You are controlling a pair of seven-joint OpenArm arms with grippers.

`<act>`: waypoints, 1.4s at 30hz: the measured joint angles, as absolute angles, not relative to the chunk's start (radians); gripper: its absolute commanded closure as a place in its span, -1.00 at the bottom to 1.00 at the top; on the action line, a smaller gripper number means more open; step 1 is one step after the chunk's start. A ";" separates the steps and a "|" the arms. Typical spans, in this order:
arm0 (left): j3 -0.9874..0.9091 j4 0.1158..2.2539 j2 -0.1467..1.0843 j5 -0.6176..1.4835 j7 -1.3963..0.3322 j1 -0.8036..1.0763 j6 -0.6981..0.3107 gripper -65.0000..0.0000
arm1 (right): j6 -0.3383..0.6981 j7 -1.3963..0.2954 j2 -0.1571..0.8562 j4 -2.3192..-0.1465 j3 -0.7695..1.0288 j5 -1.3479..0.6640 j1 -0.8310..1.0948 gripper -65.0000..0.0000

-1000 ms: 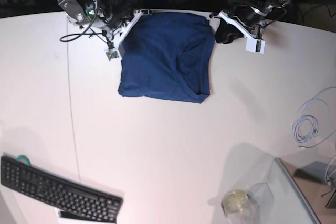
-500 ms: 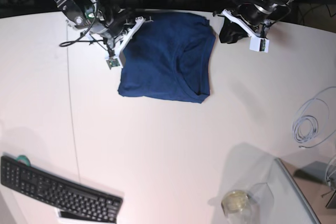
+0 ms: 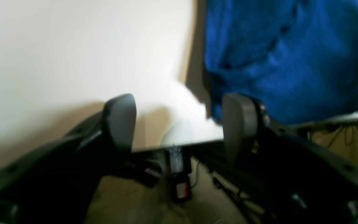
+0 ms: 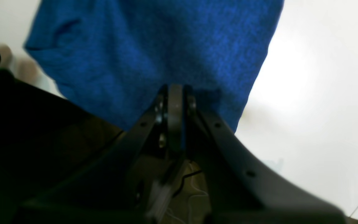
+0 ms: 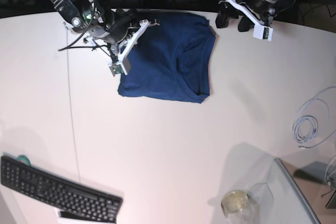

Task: Layout the t-shirt on the table in an organized manner, then fold the t-shirt properly
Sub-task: 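Release the collar edge and move the left gripper onto the shirt's side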

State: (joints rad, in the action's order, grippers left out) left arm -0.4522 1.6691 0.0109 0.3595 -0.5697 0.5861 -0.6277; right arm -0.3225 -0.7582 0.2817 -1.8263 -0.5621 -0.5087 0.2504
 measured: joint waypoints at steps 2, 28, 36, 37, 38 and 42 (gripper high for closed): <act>-0.453 1.732 0.014 0.358 -0.578 0.609 -0.629 -0.30 | -0.323 -0.764 0.280 -1.855 -0.522 -0.503 0.255 0.93; -0.448 1.497 0.041 0.636 -0.714 0.255 -0.690 -0.29 | -0.323 -0.763 0.285 -1.888 -0.435 -0.501 0.260 0.93; -0.447 1.402 0.068 0.676 -0.715 0.240 -0.686 -0.32 | -0.323 -0.764 0.310 -1.888 -0.435 -0.503 0.259 0.93; -0.442 1.391 0.071 0.681 -0.711 0.237 -0.686 -0.32 | -0.323 -0.764 0.314 -1.887 -0.435 -0.494 0.259 0.93; -0.442 1.384 0.072 0.682 -0.710 0.235 -0.685 -0.34 | -0.323 -0.764 0.313 -1.885 -0.434 -0.494 0.260 0.93; -0.443 1.373 0.073 0.677 -0.711 0.238 -0.685 -0.72 | -0.323 -0.764 0.307 -1.885 -0.434 -0.505 0.262 0.94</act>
State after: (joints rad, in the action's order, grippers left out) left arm -0.4427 1.3731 0.0727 0.6769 -0.7113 0.2378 -0.6853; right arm -0.3225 -0.7643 0.3065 -1.8851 -0.4343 -0.5053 0.2615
